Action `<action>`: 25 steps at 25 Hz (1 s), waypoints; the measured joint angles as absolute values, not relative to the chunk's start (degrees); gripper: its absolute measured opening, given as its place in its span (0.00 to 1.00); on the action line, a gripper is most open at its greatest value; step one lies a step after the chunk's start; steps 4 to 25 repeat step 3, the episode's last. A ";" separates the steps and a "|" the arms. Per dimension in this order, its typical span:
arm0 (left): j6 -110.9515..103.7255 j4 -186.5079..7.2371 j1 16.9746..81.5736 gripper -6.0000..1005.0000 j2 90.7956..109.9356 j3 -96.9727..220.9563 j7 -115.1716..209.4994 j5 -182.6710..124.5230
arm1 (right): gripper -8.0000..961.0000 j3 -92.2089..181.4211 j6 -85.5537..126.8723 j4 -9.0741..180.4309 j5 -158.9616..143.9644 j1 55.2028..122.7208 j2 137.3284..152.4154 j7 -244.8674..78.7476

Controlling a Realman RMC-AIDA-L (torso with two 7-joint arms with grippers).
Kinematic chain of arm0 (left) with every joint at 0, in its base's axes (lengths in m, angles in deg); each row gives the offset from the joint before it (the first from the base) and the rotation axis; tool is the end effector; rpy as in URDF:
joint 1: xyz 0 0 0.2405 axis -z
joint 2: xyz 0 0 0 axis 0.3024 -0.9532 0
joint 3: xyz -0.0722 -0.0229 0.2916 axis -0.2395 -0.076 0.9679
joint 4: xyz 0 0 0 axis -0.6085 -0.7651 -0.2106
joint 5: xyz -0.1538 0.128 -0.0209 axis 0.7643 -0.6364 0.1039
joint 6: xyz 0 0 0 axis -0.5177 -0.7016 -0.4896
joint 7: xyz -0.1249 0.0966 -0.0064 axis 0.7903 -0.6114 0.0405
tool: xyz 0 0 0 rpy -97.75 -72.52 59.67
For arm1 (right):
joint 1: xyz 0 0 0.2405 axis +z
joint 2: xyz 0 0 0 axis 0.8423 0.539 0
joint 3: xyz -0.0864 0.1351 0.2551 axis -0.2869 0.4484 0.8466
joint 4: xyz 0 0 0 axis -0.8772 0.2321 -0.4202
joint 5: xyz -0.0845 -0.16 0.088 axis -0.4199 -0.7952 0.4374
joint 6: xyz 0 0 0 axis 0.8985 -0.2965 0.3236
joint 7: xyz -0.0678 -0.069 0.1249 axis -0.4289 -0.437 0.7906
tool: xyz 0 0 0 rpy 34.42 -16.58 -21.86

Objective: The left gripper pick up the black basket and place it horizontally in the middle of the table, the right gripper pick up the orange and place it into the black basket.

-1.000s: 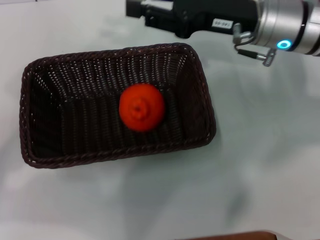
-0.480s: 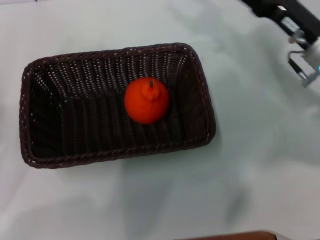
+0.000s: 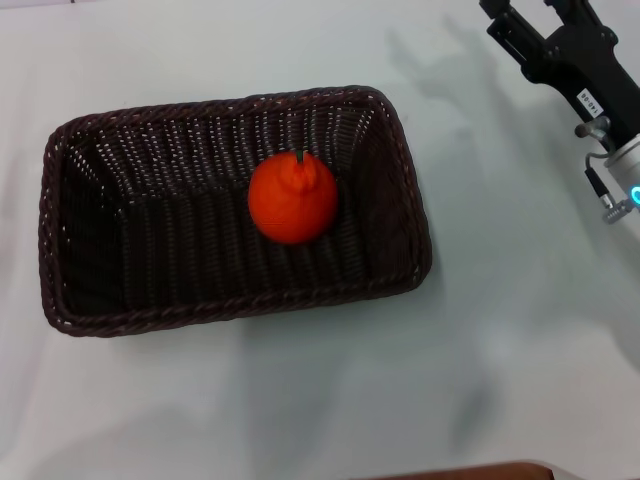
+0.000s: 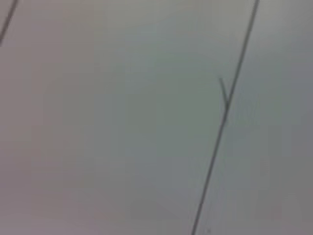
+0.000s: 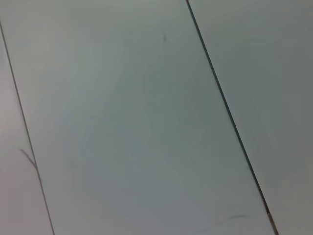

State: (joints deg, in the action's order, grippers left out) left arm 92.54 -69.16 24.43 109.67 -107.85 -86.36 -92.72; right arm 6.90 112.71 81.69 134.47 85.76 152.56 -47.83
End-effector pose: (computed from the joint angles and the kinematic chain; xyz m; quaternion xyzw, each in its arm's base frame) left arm -0.4095 0.2252 0.0187 -0.6272 -0.3127 -0.4233 0.5742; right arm 0.3124 0.3438 -0.0425 -0.2744 -0.7150 -0.4362 0.4725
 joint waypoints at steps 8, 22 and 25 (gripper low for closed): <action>92.32 -69.84 24.63 0.67 109.61 -107.87 -86.41 -91.25 | 0.97 7.04 112.97 81.54 134.49 85.76 152.57 -47.76; 92.32 -69.84 24.63 0.67 109.61 -107.87 -86.41 -91.25 | 0.97 7.04 112.97 81.54 134.49 85.76 152.57 -47.76; 92.32 -69.84 24.63 0.67 109.61 -107.87 -86.41 -91.25 | 0.97 7.04 112.97 81.54 134.49 85.76 152.57 -47.76</action>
